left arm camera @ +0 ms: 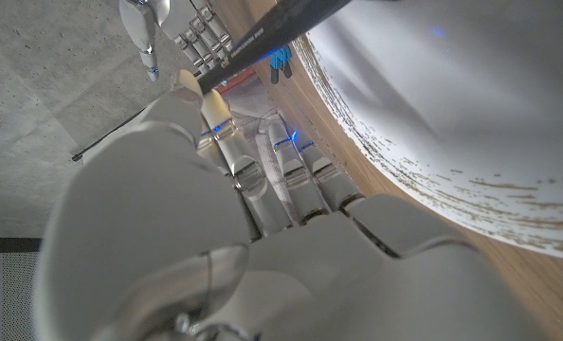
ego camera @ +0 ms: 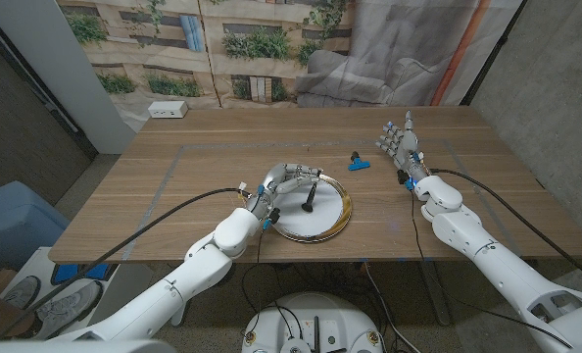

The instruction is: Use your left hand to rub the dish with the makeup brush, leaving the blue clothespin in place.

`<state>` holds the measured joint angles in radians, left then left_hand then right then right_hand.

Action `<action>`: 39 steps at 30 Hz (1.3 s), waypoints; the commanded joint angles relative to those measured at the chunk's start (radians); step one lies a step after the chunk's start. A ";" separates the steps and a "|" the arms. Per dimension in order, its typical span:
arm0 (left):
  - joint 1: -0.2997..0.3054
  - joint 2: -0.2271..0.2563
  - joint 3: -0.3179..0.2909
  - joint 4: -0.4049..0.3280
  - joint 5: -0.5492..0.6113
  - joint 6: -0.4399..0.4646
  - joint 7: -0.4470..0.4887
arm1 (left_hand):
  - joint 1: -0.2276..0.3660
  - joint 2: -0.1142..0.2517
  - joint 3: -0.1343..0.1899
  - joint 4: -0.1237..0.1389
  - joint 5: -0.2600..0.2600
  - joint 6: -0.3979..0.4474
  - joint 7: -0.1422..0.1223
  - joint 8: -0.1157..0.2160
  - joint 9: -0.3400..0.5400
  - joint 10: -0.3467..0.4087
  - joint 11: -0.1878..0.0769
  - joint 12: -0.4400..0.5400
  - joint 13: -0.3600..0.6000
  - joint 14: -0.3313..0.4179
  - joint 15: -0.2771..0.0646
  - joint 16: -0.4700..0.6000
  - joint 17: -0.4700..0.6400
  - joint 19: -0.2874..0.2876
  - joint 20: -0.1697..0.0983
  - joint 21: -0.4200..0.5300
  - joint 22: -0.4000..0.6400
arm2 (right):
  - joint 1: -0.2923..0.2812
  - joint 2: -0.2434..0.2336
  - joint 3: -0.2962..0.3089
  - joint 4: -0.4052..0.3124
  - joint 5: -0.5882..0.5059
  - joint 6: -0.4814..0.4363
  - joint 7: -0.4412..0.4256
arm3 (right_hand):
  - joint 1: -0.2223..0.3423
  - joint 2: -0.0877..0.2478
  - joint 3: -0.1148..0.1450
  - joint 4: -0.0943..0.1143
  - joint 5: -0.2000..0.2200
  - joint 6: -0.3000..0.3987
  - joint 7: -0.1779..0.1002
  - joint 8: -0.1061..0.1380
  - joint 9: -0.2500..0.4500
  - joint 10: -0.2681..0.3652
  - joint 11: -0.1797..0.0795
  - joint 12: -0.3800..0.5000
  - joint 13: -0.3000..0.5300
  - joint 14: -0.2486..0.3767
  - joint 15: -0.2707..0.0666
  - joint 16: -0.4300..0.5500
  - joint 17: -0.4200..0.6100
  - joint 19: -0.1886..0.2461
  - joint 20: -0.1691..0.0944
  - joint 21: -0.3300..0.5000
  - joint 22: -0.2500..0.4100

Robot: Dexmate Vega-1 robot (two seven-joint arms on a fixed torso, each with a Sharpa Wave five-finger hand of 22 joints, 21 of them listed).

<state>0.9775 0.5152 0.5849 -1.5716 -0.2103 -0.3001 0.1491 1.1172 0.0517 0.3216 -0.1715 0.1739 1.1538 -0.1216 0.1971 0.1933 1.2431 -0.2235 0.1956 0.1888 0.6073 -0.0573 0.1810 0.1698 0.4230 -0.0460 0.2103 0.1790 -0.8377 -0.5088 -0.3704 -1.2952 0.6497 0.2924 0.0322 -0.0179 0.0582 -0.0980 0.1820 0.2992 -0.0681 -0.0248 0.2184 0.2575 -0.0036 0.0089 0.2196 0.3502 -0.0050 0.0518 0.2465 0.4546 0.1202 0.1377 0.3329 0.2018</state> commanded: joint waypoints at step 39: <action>-0.096 -0.010 -0.011 0.147 0.068 -0.106 0.001 | 0.012 0.008 -0.015 0.002 0.005 0.002 0.000 0.002 0.002 0.007 -0.004 0.005 0.003 0.004 -0.166 0.004 0.003 -0.005 -0.028 0.000 0.004 | 0.000 0.000 0.000 0.000 0.000 0.000 0.000 | -0.004 0.107 -0.003 0.008 0.007 -0.009 0.000 0.005 0.002 -0.004 0.005 0.007 0.004 -0.004 0.005 0.002 0.001 -0.002 0.005 0.006 0.006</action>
<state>0.8954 0.4966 0.5751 -1.4455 -0.1585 -0.3820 0.1597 1.1254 0.0516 0.3102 -0.1683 0.1729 1.1538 -0.1217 0.1970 0.1928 1.2431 -0.2236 0.1964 0.1887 0.6073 -0.0573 0.1810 0.1698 0.4230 -0.0460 0.2103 0.1790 -0.8378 -0.5089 -0.3703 -1.2956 0.6497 0.2923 0.0321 -0.0179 0.0582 -0.0980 0.1820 0.2992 -0.0681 -0.0248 0.2184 0.2575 -0.0036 0.0089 0.2196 0.3502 -0.0050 0.0518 0.2464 0.4546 0.1202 0.1377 0.3329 0.2018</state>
